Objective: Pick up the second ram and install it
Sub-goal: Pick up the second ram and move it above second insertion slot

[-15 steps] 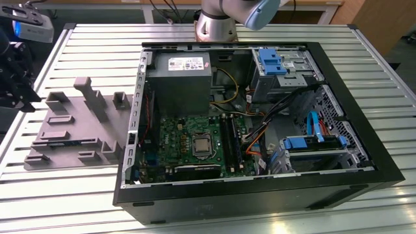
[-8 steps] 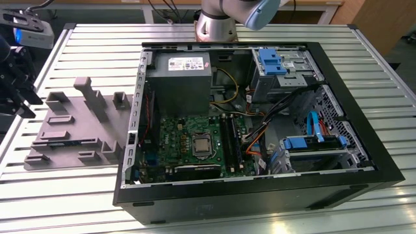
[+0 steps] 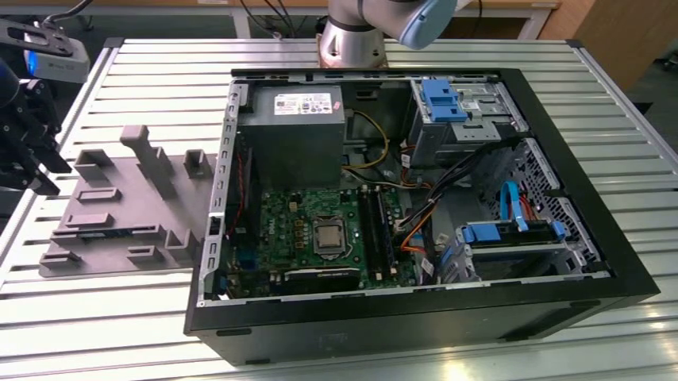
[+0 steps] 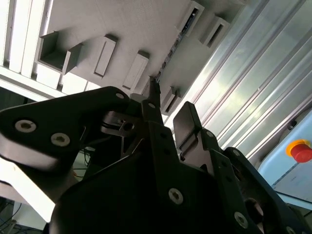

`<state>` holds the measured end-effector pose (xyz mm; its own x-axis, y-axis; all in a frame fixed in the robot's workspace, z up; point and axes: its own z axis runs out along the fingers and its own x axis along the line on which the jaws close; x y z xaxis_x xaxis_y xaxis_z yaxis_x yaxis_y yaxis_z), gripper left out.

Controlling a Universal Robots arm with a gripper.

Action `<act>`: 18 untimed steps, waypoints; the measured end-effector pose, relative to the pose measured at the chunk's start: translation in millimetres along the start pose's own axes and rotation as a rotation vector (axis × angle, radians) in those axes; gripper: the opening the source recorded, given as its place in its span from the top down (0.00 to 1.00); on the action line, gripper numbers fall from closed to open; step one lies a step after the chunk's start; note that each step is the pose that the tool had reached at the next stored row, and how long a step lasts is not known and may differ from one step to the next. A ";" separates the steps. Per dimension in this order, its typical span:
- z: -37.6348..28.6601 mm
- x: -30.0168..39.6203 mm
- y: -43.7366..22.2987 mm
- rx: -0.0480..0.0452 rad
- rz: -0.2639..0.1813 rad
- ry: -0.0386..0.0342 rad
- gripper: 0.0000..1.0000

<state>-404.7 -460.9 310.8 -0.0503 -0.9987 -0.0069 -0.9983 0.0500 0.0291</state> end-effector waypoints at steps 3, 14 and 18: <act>0.0 0.0 0.0 0.0000 0.000 0.0000 0.61; 4.3 0.1 -0.2 0.0271 -0.014 -0.0014 0.61; 10.9 1.7 -0.2 0.0273 -0.018 -0.0012 0.61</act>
<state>-404.9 -462.5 299.8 -0.0326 -0.9994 -0.0084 -0.9995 0.0325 0.0016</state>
